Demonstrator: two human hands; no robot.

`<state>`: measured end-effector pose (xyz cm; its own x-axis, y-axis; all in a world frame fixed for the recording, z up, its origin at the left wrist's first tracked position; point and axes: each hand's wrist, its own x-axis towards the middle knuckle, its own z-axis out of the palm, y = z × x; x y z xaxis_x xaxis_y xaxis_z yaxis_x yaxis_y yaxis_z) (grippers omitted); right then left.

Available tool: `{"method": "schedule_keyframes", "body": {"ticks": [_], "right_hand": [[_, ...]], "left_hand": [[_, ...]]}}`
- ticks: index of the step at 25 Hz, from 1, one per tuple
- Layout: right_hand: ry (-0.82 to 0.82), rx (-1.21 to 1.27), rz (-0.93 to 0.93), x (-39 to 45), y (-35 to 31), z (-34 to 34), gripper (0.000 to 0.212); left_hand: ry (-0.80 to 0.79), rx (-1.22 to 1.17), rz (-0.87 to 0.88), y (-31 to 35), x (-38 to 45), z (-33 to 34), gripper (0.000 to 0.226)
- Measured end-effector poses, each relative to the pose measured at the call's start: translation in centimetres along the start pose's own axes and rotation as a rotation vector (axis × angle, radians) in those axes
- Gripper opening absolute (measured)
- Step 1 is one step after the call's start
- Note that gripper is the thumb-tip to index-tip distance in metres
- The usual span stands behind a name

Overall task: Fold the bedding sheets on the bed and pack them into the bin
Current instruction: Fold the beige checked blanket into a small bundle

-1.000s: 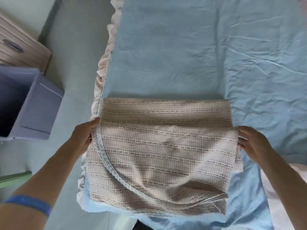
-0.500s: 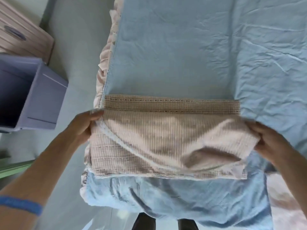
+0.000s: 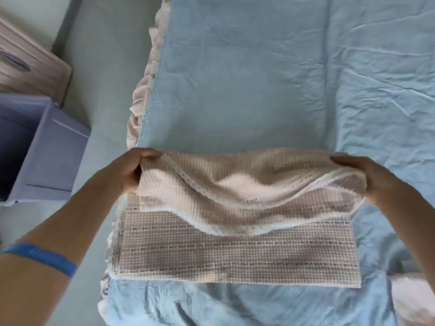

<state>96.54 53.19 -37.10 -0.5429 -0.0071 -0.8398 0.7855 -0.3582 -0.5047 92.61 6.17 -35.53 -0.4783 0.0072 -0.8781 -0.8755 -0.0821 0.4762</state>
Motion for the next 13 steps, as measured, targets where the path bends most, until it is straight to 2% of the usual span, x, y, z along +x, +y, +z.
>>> {"method": "schedule_keyframes", "body": {"ticks": [1,4,6,7,9,11,12,13], "right_hand": [[-0.019,0.067,-0.069,0.5,-1.4,0.7,0.037],[0.01,0.36,-0.258,2.9,-3.1,2.4,0.032],[0.057,0.531,-0.285,4.2,-2.5,2.2,0.048],[0.053,0.554,-0.296,4.5,-1.7,2.1,0.053],[0.052,0.412,-0.382,4.5,1.0,2.5,0.046],[0.134,0.034,-0.579,4.0,4.7,3.8,0.027],[0.146,-0.222,-0.709,3.8,6.6,4.7,0.026],[0.131,-0.522,-0.84,3.8,8.2,5.7,0.029]], "left_hand": [[0.023,-0.07,0.048,1.3,0.5,0.5,0.03],[0.048,-0.384,0.28,3.2,2.8,1.1,0.052],[-0.012,-0.62,0.356,2.7,3.6,0.7,0.055],[-0.01,-0.651,0.379,2.1,3.8,0.6,0.054],[0.099,-0.462,0.451,-0.3,3.8,1.3,0.046],[0.304,-0.082,0.632,-3.8,3.5,2.0,0.04],[0.314,0.179,0.759,-6.0,3.2,2.0,0.044],[0.232,0.493,0.864,-7.9,2.5,2.3,0.052]]}}
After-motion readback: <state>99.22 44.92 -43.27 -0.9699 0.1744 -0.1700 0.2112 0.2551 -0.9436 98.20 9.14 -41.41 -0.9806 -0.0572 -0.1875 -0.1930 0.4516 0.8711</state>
